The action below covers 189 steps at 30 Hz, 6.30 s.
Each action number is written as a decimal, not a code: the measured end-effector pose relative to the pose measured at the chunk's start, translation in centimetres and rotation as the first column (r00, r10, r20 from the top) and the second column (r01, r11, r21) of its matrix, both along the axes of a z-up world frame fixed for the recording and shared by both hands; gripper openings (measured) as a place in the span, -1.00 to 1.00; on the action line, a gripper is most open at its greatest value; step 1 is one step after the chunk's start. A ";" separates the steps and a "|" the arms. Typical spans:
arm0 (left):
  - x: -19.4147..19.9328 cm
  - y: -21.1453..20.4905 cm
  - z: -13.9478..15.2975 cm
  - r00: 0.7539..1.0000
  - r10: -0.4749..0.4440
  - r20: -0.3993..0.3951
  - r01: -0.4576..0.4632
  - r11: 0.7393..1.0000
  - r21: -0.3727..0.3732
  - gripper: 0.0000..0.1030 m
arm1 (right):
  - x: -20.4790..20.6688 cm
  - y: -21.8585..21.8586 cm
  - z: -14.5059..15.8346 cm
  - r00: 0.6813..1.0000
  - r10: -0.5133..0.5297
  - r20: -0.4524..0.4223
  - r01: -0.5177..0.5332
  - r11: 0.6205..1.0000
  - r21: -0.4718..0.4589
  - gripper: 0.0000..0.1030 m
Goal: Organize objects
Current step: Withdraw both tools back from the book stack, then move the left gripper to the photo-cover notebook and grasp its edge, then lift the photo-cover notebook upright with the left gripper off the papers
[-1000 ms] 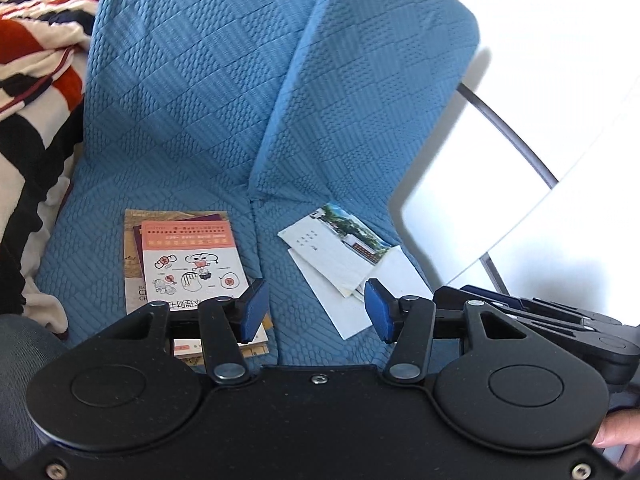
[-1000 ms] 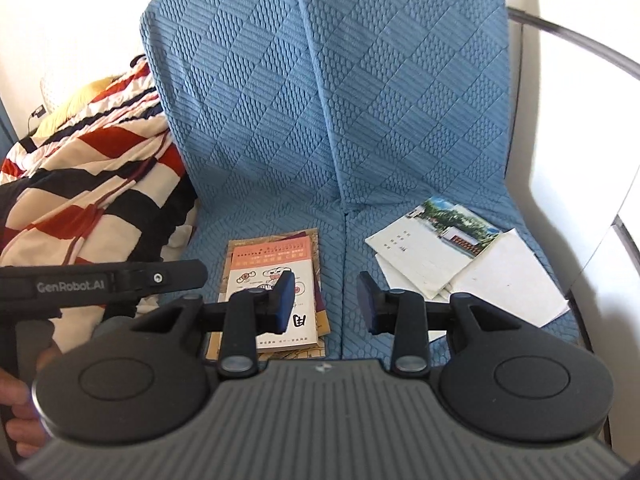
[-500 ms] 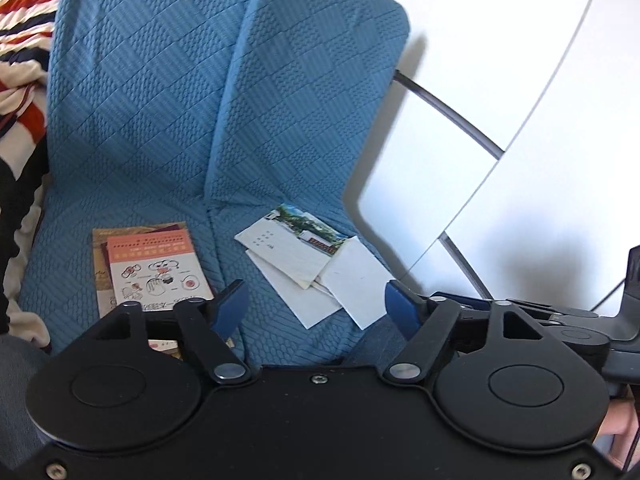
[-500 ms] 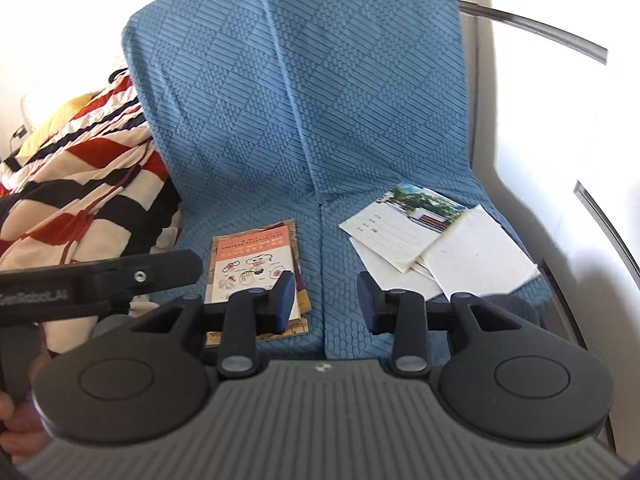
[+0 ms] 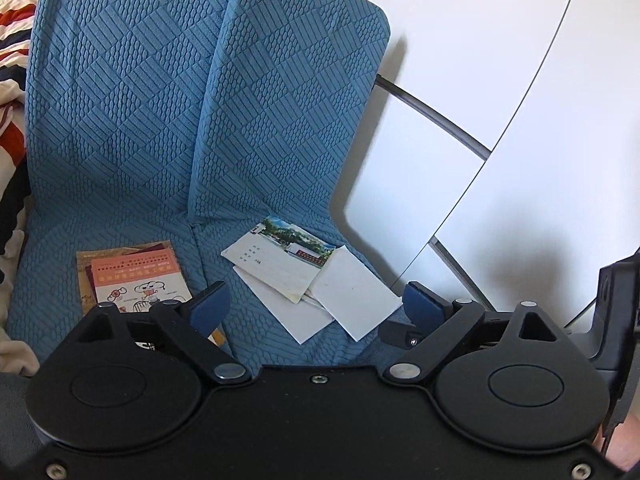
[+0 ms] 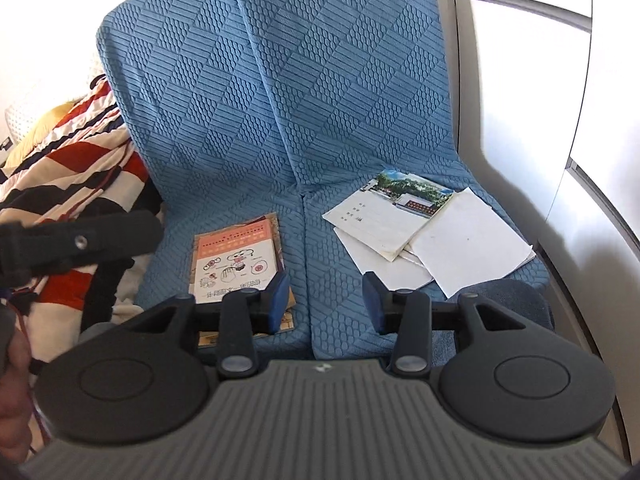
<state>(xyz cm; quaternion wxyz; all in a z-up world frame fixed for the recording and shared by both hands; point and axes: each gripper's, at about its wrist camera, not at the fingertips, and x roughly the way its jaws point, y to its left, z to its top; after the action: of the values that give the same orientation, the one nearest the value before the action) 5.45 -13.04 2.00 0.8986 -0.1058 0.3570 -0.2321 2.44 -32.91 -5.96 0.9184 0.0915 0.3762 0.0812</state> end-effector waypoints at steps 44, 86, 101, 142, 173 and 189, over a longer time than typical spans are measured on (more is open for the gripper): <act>17.8 -2.0 -15.3 0.997 0.004 -0.071 -0.001 0.999 0.053 0.96 | 10.7 -1.7 -11.8 0.986 -0.157 -0.058 0.157 0.988 -0.013 0.70; 36.7 -2.1 -27.4 0.944 -0.042 -0.327 0.065 0.996 0.060 0.23 | 23.1 -5.0 -19.4 0.904 -0.340 -0.258 0.387 0.908 0.161 -0.20; 38.5 -4.1 -31.2 0.873 -0.177 -0.454 0.137 0.983 -0.119 -0.22 | 23.3 -7.0 -20.2 0.859 -0.410 -0.306 0.487 0.840 0.242 -0.37; 34.4 -6.5 -32.9 0.763 -0.242 -0.599 -0.141 0.842 -0.520 -0.96 | 18.9 -5.5 -18.6 0.938 -0.299 -0.175 0.340 0.698 0.630 0.51; 24.2 -4.8 -30.0 0.762 -0.178 -0.623 -0.218 0.835 -0.505 -0.95 | 19.2 -8.8 -21.5 0.864 -0.427 -0.267 0.497 0.639 0.588 -0.63; 20.6 3.5 -23.2 0.787 -0.170 -0.593 -0.179 0.857 -0.483 -0.88 | 17.4 -8.4 -15.0 0.921 -0.351 -0.170 0.383 0.733 0.562 -0.83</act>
<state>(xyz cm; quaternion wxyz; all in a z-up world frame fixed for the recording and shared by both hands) 26.08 -9.57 -21.25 0.6706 -0.4130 0.5544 -0.2691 19.87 -41.30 -20.93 0.8326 0.4438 0.3312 0.0076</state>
